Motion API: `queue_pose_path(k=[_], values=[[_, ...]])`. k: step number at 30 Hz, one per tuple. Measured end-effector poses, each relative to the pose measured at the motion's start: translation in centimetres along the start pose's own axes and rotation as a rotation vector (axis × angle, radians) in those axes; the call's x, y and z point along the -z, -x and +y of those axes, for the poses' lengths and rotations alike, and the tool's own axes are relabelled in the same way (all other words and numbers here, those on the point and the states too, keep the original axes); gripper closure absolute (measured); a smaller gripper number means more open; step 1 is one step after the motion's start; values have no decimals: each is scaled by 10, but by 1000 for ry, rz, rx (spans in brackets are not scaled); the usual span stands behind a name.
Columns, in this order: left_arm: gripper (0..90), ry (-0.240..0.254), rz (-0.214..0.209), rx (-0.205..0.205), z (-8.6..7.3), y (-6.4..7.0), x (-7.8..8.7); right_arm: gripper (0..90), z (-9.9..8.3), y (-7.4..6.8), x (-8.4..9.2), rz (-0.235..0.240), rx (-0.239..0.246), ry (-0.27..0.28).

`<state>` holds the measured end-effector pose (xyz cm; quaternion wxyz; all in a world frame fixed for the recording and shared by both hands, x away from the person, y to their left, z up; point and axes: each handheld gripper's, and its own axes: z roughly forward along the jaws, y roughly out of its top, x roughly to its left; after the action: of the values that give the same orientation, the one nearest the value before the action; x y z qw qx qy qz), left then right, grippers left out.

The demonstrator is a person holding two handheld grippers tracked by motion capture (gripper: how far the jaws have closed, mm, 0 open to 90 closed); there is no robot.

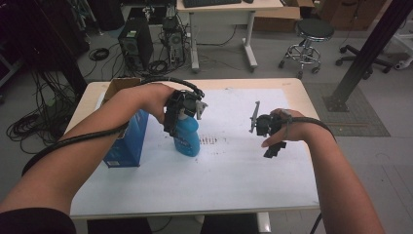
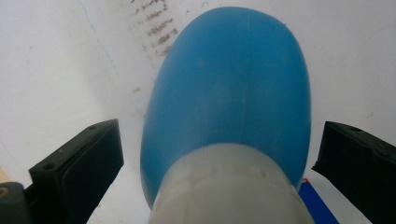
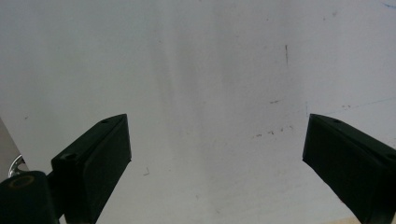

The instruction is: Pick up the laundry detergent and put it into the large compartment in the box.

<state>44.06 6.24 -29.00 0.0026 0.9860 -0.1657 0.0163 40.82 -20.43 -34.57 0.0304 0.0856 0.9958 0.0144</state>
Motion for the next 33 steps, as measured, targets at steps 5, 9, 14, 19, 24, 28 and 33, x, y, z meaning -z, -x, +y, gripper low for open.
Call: queue_pose_path(k=[5,9,14,19,24,28,33], values=[[14,-7,-1,-3,1,0,-1,77,1,0,-1,4,1,2],[22,-1,5,-14,2,0,0,77,2,0,-1,4,-1,4],[46,-4,6,-25,2,0,1,77,1,0,-1,3,-2,0],[61,-1,5,-30,1,-1,0,79,1,0,-2,0,0,3],[78,2,12,-48,2,0,1,79,1,0,-2,1,-4,1],[80,3,17,-51,3,0,1,80,1,0,-2,1,-3,5],[93,-6,17,-70,5,0,1,80,1,0,-2,-1,-2,5]])
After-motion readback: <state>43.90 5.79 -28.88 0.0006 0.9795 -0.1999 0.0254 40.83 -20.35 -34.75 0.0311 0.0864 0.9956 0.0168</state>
